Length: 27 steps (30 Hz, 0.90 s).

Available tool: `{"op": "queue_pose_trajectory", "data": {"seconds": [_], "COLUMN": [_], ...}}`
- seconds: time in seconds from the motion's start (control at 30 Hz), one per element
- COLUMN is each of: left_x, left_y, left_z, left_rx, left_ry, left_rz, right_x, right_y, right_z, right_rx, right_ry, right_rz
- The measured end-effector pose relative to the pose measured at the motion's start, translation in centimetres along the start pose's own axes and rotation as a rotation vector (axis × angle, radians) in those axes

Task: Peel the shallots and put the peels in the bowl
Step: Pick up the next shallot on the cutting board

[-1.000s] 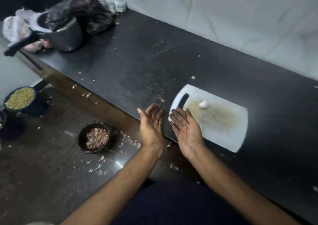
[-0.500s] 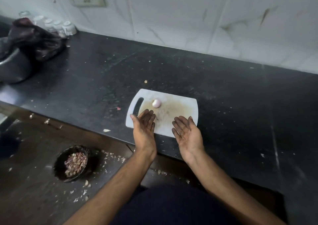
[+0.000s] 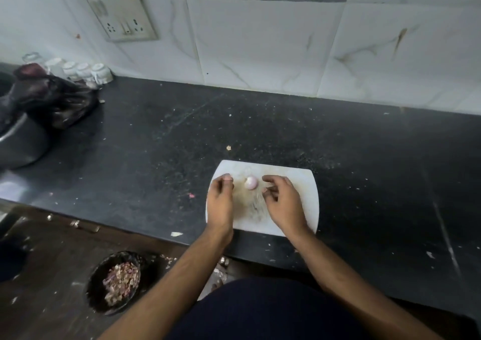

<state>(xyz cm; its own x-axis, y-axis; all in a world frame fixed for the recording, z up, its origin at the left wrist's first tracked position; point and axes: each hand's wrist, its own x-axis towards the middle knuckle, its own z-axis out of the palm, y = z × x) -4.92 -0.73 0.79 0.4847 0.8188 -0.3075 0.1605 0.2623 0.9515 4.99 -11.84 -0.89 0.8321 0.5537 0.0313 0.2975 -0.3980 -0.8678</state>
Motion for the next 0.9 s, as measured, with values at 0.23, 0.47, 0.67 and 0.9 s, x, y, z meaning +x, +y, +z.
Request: {"op": "queue_pose_trajectory", "data": {"seconds": [0.23, 0.47, 0.67, 0.9], "left_x": [4.5, 6.4, 6.9, 6.5], "left_y": [0.3, -0.2, -1.9, -2.3], "left_z": [-3.0, -2.2, -0.9, -1.0], "left_rx": [0.743, 1.159, 1.247, 1.258], "left_ry": [-0.336, -0.357, -0.471, -0.478], "left_rz": [0.435, 0.852, 0.899, 0.883], "right_x": [3.5, 2.6, 0.6, -0.1], "right_y": [0.5, 1.2, 2.2, 2.3], "right_z": [2.9, 2.5, 2.4, 2.7], "right_rx": [-0.512, -0.386, -0.671, -0.603], "right_ry": [-0.247, 0.094, 0.063, 0.089], "right_rz": [-0.287, -0.089, -0.085, -0.024]}}
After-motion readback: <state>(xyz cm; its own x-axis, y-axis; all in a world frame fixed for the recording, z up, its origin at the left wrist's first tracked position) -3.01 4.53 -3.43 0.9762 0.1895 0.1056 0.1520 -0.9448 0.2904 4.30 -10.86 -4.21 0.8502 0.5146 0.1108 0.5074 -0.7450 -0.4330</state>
